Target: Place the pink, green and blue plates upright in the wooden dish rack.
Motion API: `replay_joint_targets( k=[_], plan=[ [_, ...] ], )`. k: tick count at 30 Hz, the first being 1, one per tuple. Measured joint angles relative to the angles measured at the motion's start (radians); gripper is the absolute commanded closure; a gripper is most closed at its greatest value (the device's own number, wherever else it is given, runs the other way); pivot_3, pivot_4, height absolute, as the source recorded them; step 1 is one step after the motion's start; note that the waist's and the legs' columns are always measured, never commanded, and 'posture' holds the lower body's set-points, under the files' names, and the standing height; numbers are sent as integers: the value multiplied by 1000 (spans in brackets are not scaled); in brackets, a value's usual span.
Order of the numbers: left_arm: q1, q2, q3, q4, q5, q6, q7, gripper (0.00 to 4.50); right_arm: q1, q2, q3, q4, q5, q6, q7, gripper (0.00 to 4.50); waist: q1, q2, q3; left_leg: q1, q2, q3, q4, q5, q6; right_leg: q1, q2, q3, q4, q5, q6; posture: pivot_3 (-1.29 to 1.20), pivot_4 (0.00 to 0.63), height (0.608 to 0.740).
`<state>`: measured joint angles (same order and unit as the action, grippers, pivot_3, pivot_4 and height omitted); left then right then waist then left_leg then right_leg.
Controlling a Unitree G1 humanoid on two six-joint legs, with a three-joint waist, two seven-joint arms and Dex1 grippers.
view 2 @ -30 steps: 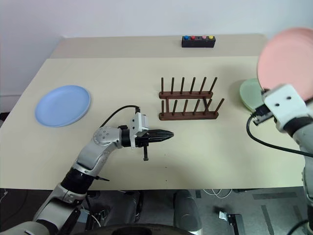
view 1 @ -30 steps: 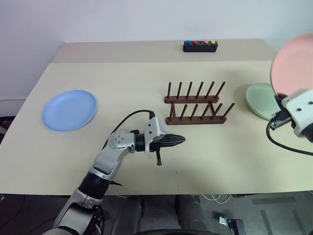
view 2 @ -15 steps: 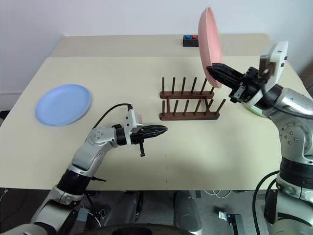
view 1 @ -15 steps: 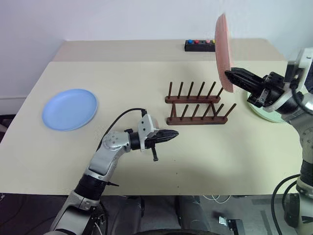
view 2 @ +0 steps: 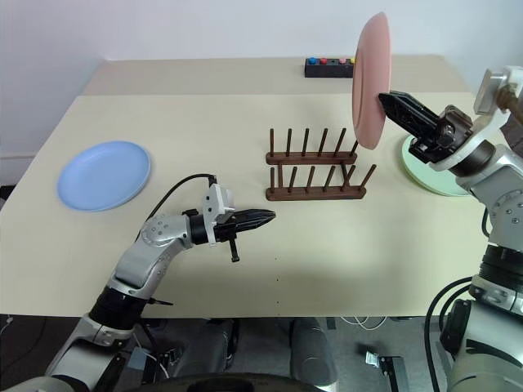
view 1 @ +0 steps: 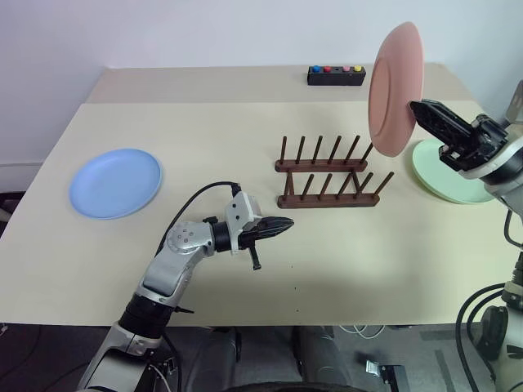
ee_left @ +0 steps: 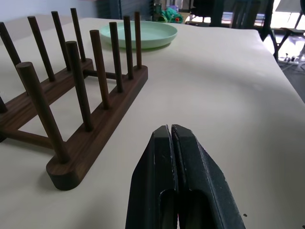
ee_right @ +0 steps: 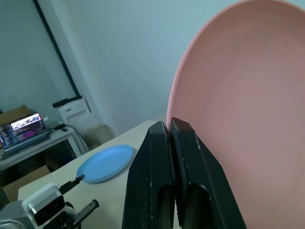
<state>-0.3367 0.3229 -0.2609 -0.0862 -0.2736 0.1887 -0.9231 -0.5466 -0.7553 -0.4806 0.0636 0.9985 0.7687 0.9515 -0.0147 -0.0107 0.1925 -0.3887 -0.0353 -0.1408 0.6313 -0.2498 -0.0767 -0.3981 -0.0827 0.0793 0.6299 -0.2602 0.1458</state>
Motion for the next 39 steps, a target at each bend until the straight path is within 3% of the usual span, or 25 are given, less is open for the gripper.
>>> replay_joint_targets(
  k=[39],
  plan=[
    [-2,1,-1,3,3,-1,-3,4500,76,-6,-38,-15,76,75,27,4484,0,0,0,0,0,0,0,0,0,0,0,0,0,0,0,0,150,740]
  ],
)
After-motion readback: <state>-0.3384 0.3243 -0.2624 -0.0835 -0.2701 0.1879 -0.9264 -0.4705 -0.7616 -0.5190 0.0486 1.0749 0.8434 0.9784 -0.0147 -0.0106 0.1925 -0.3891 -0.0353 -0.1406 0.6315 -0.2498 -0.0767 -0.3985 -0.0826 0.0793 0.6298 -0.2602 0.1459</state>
